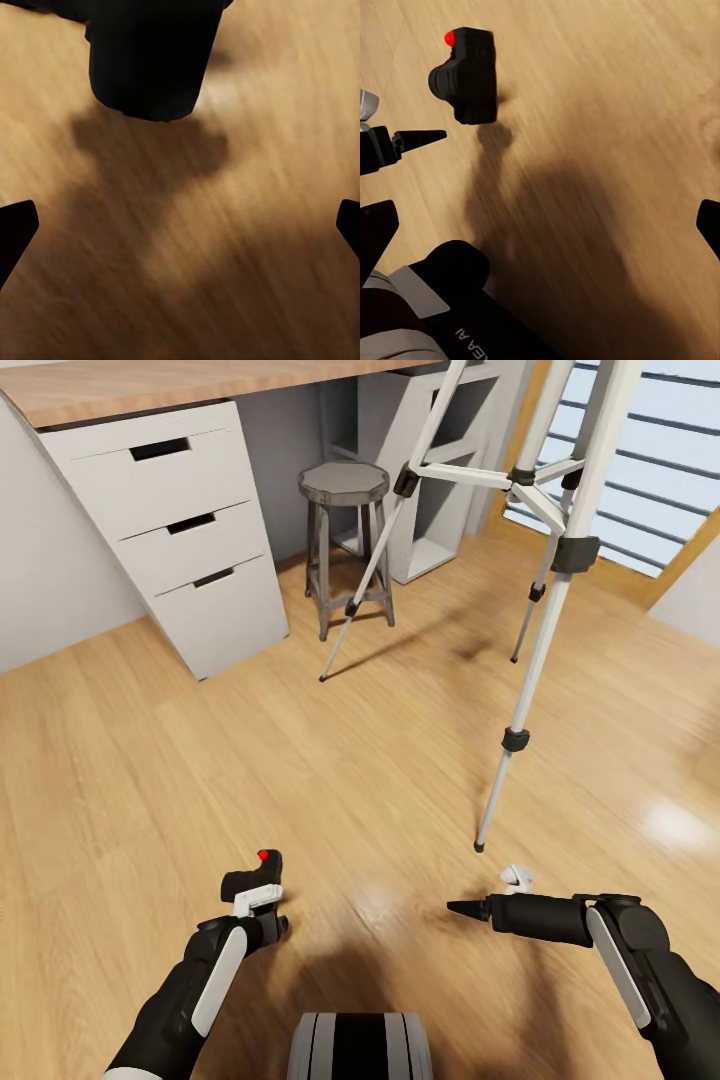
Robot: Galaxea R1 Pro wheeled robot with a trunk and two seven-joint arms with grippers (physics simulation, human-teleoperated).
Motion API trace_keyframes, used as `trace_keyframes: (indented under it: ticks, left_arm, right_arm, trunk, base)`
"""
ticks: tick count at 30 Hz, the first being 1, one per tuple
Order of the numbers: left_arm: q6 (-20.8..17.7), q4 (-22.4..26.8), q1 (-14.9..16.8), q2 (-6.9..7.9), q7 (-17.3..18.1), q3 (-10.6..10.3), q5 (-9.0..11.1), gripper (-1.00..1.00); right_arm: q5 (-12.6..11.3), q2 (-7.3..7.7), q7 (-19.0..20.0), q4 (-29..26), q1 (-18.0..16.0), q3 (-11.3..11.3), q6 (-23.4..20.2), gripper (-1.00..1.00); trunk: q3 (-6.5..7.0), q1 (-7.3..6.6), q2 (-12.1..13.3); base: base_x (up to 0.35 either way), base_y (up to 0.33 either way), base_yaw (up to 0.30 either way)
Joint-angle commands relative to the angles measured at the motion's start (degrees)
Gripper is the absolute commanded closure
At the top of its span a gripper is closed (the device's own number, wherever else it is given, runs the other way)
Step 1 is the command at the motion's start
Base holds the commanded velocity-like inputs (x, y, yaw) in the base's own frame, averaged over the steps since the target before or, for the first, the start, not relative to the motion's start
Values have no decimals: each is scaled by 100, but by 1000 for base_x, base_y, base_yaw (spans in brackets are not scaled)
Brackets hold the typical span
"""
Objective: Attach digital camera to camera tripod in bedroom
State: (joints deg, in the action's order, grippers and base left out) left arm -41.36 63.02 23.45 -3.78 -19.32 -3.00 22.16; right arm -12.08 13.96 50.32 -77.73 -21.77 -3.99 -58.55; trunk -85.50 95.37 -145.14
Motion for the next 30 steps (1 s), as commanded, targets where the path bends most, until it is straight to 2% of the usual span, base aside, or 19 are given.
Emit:
trace_keyframes:
  ticks: [1,4,6,13,14,21,24,26,30]
  left_arm:
    - [-13,2,2,4,-52,-9,60,-100]
    - [-13,-6,2,7,-48,-12,59,-100]
    - [-11,-27,2,8,-34,-14,-24,-100]
    - [9,-69,2,-1,10,-89,-561,-100]
    - [48,-106,2,-3,31,-113,-751,-100]
    - [436,-265,2,-1,54,-120,-809,-100]
    - [1168,-574,2,0,250,-128,-833,-100]
    - [1392,-677,2,0,415,-129,-842,-100]
    - [1587,-785,2,6,749,-130,-856,-100]
  right_arm:
    - [5,-1,22,-1,-2,-5,-25,-100]
    - [8,-1,22,-1,-2,-5,-25,-100]
    - [7,-5,22,0,-2,-5,-25,-100]
    - [9,-7,22,-1,-2,-5,-21,-100]
    - [10,-7,22,1,-2,-5,-17,-100]
    - [11,-8,22,3,-2,-5,-16,-100]
    - [12,-8,22,3,-2,-5,-16,-100]
    - [12,-4,20,3,-2,-5,-16,-100]
    - [12,0,16,3,-2,-1,-12,-100]
  trunk:
    - [-4,-1,-1]
    - [-4,-1,-1]
    - [-4,-1,-1]
    - [-4,-1,-1]
    - [-4,-1,-1]
    - [-4,-1,-1]
    - [-4,-1,-1]
    - [-4,-1,-1]
    - [-4,-1,-1]
  base:
    - [0,1,0]
    - [0,0,0]
    - [0,0,0]
    - [0,0,0]
    - [0,0,0]
    - [0,0,0]
    - [0,0,0]
    - [0,0,0]
    - [0,0,0]
